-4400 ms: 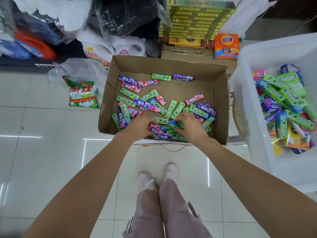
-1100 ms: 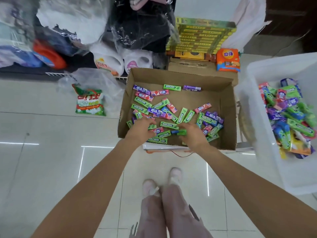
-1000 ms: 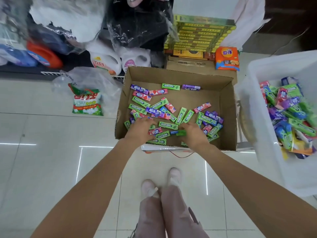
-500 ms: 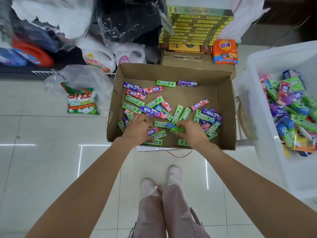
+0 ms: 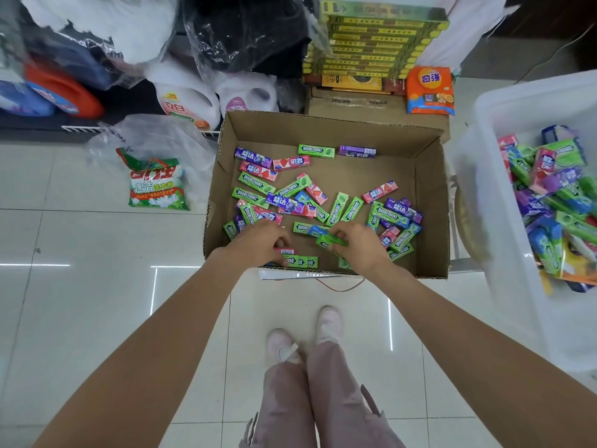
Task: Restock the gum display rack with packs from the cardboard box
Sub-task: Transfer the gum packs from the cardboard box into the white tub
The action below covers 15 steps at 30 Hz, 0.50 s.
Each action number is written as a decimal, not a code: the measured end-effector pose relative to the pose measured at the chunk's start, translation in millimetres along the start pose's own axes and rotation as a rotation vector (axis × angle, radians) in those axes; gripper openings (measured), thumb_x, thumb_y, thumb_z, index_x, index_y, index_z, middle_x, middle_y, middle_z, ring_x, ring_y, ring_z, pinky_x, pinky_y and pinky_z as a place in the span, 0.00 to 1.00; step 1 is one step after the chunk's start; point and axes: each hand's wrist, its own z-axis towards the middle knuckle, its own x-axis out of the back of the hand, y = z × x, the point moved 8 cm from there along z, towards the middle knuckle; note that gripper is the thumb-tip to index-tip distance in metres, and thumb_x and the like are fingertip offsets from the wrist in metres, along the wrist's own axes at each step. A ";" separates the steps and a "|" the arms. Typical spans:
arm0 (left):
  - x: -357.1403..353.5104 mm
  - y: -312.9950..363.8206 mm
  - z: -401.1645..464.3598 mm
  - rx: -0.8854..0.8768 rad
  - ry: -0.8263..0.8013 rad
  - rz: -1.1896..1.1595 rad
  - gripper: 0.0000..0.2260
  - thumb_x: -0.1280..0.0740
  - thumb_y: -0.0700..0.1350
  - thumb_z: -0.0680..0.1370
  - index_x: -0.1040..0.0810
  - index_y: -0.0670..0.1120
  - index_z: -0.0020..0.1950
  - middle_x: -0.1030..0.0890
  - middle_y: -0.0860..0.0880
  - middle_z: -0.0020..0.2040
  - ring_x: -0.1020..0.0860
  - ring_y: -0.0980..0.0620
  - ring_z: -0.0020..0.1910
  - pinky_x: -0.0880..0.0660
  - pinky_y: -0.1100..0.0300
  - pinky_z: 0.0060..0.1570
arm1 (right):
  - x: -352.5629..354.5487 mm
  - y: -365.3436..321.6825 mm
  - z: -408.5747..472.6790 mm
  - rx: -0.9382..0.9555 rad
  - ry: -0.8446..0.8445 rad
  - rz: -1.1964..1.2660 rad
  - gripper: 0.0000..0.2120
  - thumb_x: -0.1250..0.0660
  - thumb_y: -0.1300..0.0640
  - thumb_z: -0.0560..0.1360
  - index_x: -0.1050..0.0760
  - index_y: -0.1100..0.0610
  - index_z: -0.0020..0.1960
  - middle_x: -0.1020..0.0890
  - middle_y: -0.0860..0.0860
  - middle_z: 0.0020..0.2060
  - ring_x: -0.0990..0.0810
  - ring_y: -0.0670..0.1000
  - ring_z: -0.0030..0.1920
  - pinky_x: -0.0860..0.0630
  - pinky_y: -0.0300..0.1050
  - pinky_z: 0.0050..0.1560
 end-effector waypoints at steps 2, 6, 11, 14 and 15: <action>-1.1 0.2 -1.5 -0.020 -0.006 0.024 0.16 0.26 0.47 0.71 0.21 0.47 0.58 0.20 0.50 0.50 0.27 0.56 0.44 0.31 0.62 0.43 | -0.3 -1.6 -0.9 -0.002 0.004 0.009 0.16 0.32 0.58 0.75 0.25 0.58 0.62 0.21 0.56 0.57 0.22 0.55 0.58 0.25 0.49 0.56; -5.1 -2.7 -3.5 0.001 -0.067 -0.021 0.15 0.28 0.48 0.73 0.23 0.48 0.58 0.20 0.49 0.55 0.24 0.51 0.53 0.25 0.55 0.53 | -1.4 -5.0 -3.6 0.001 0.022 0.027 0.16 0.32 0.58 0.75 0.25 0.58 0.62 0.20 0.56 0.56 0.22 0.55 0.57 0.24 0.49 0.56; -6.1 0.1 -1.3 -0.011 -0.084 0.100 0.18 0.30 0.52 0.74 0.23 0.46 0.61 0.20 0.48 0.55 0.25 0.48 0.51 0.27 0.54 0.51 | -1.1 -8.6 -7.9 0.005 0.049 0.040 0.16 0.32 0.58 0.75 0.25 0.58 0.61 0.20 0.56 0.56 0.22 0.55 0.57 0.24 0.53 0.56; -5.5 0.3 -2.5 -0.016 -0.052 0.119 0.17 0.31 0.52 0.74 0.23 0.47 0.61 0.21 0.48 0.55 0.26 0.48 0.54 0.31 0.56 0.52 | -1.0 -10.3 -10.5 0.003 0.063 0.050 0.16 0.31 0.58 0.75 0.25 0.58 0.61 0.20 0.56 0.56 0.22 0.55 0.57 0.24 0.52 0.56; -5.3 0.2 -3.2 -0.013 -0.042 0.118 0.17 0.31 0.52 0.74 0.23 0.47 0.60 0.21 0.48 0.55 0.26 0.48 0.54 0.31 0.55 0.52 | -1.5 -11.1 -11.1 0.001 0.065 0.056 0.16 0.31 0.58 0.75 0.25 0.59 0.61 0.20 0.56 0.56 0.22 0.55 0.57 0.24 0.52 0.56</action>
